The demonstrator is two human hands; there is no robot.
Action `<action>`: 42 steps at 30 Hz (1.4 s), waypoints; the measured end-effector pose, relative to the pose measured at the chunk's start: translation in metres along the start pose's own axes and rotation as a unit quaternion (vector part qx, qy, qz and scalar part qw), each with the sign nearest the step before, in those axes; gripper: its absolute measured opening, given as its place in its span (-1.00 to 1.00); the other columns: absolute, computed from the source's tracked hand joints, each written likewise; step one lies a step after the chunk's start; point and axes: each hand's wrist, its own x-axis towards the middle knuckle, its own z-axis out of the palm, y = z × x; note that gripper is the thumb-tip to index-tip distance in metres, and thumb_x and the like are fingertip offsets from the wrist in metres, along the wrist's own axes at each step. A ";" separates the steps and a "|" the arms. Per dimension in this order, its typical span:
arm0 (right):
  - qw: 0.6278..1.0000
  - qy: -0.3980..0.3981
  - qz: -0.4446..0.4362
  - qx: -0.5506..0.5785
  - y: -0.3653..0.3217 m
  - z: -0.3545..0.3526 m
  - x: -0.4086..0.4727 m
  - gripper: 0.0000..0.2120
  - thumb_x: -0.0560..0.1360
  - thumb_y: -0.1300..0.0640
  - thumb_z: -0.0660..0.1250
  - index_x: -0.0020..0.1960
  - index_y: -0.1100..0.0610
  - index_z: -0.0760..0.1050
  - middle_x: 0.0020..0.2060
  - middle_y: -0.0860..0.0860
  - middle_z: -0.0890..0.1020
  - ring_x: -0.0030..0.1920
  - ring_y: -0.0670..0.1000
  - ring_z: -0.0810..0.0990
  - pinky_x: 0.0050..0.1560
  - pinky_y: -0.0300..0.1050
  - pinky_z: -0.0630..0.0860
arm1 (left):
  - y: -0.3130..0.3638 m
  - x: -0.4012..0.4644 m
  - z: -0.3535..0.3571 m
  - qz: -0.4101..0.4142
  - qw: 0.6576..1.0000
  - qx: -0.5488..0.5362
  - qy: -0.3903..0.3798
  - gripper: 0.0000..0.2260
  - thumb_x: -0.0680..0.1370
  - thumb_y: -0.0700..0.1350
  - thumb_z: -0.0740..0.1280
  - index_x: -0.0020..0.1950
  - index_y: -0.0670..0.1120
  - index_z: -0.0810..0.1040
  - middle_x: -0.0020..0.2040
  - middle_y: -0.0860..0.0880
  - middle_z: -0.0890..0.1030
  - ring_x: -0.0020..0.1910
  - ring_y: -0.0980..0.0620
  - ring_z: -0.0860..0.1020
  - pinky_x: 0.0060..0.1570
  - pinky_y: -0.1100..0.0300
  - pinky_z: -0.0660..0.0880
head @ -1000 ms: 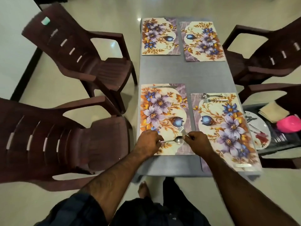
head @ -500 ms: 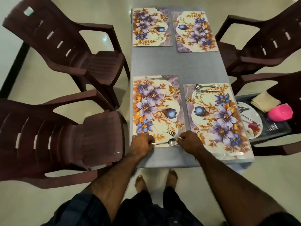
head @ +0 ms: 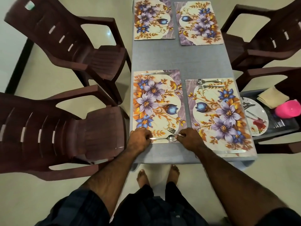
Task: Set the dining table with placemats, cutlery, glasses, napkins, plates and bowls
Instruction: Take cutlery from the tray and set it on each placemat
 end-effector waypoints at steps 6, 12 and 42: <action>0.999 0.037 0.010 0.038 -0.004 -0.008 -0.003 -0.77 0.59 -0.06 0.44 -0.13 0.08 0.65 -0.27 -0.09 0.61 -0.20 -0.06 0.57 -0.13 -0.18 0.41 | -0.003 -0.001 -0.006 0.002 1.000 -0.013 0.005 -0.63 0.42 0.18 0.56 0.15 0.06 0.69 0.09 0.04 0.69 0.08 -0.04 0.59 0.14 -0.03 0.55; 0.894 0.011 0.090 0.439 -0.049 -0.040 0.004 -0.95 0.57 0.17 0.48 -0.06 0.13 0.67 -0.23 0.02 0.71 -0.14 0.02 0.63 -0.09 -0.14 0.55 | 0.008 0.007 -0.027 -0.011 0.984 -0.167 0.064 -0.72 0.49 0.14 0.54 0.07 -0.01 0.72 -0.05 -0.02 0.72 -0.09 0.01 0.65 -0.01 -0.01 0.63; 0.994 -0.059 0.092 -0.003 -0.018 -0.012 0.052 -0.77 0.42 0.02 0.60 -0.14 0.20 0.72 -0.28 0.03 0.70 -0.19 0.04 0.67 -0.10 -0.15 0.51 | -0.003 0.040 -0.021 -0.079 0.994 -0.064 -0.043 -0.84 0.50 -0.08 0.49 -0.27 0.08 0.64 -0.23 0.13 0.65 -0.15 0.02 0.64 -0.04 0.14 0.59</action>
